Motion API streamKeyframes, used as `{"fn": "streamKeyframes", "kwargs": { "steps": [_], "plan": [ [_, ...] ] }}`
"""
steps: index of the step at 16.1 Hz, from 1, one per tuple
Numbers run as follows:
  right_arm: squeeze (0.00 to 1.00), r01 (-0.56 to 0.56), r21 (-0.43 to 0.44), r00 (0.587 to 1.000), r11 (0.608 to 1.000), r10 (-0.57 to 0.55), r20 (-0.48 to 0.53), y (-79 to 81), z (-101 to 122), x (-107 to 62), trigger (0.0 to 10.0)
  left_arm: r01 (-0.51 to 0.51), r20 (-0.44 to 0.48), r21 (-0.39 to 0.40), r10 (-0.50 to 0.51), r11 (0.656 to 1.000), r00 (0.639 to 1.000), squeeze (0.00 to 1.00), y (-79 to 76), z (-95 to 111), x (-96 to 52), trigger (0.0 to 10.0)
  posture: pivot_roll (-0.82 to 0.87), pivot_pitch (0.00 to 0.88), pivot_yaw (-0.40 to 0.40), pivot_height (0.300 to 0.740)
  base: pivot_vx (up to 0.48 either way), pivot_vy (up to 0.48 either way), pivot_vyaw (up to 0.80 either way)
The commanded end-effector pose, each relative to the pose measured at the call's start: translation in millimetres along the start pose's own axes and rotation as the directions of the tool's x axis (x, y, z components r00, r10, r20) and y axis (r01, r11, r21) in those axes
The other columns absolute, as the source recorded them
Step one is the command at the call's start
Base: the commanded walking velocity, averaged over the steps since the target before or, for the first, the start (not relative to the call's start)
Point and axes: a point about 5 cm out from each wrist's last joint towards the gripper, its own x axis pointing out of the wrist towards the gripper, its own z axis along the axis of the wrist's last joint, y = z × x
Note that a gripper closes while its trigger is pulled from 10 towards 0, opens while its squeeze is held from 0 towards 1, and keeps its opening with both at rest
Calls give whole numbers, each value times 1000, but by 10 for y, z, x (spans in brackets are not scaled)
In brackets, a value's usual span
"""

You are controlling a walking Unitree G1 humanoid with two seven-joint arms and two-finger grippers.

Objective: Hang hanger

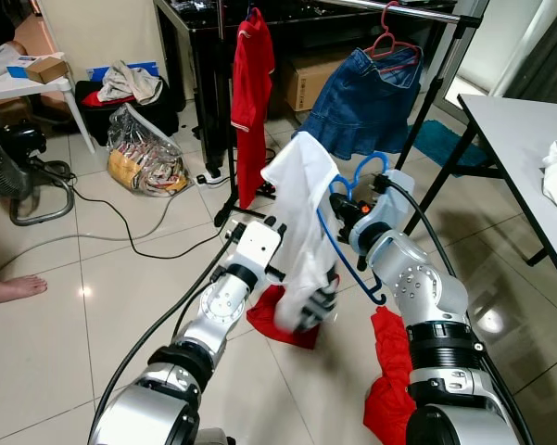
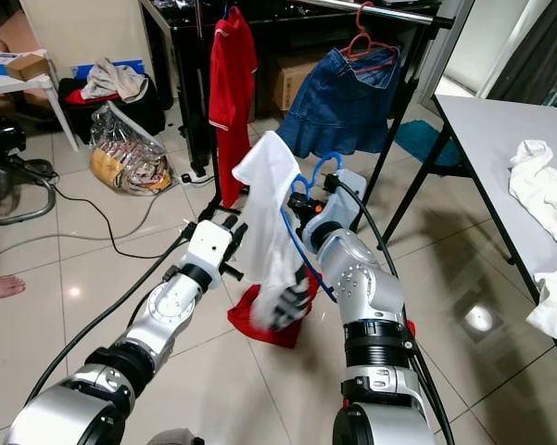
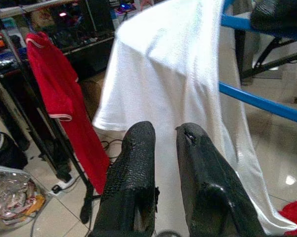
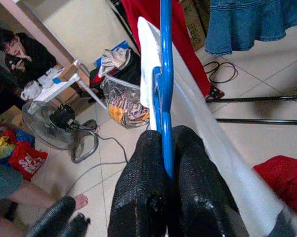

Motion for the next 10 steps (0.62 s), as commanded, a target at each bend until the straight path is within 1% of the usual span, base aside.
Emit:
{"fn": "streamKeyframes", "kwargs": {
  "steps": [1, 3, 4, 5, 6, 7, 10],
  "plan": [
    [0, -19, 15, 999, 1000, 18, 36, 27, 65, -25, 10000, -1, 2, 19, 1, 1000, 1000, 0, 7, 27, 27, 10000, 116, 0, -35, 740, 0, 0, 0],
    [0, -26, 17, 999, 1000, 25, 39, 45, 65, -27, 10000, -19, 4, 23, 19, 1000, 1000, 0, 30, 26, 22, 10000, 117, 0, -34, 740, 0, 0, 0],
    [0, -31, 5, 998, 1000, 31, 53, 52, 79, -30, 10000, -49, 12, 28, 48, 998, 999, 0, 70, 34, 19, 10000, 117, 0, -34, 740, 0, 0, 0],
    [0, -43, 2, 995, 999, 42, 93, 69, 125, -39, 10000, -114, 3, 12, 114, 993, 994, 0, 167, 29, 18, 10000, 120, 0, -33, 740, 0, 0, 0],
    [0, -55, 19, 991, 998, 52, 125, 113, 175, -40, 10000, -152, -51, -18, 151, 988, 987, 0, 237, -20, 19, 10000, 123, 0, -32, 740, 0, 0, 0],
    [0, -61, 24, 990, 998, 57, 132, 142, 192, -37, 10000, -160, -89, -29, 157, 987, 984, 0, 256, -57, 18, 10000, 123, 0, -32, 740, 0, 0, 0],
    [0, -73, 35, 987, 997, 67, 147, 225, 232, -24, 10000, -126, -147, -87, 112, 988, 983, 0, 210, -121, 15, 10000, 120, 0, -25, 740, 0, 0, 0]
  ]
}}
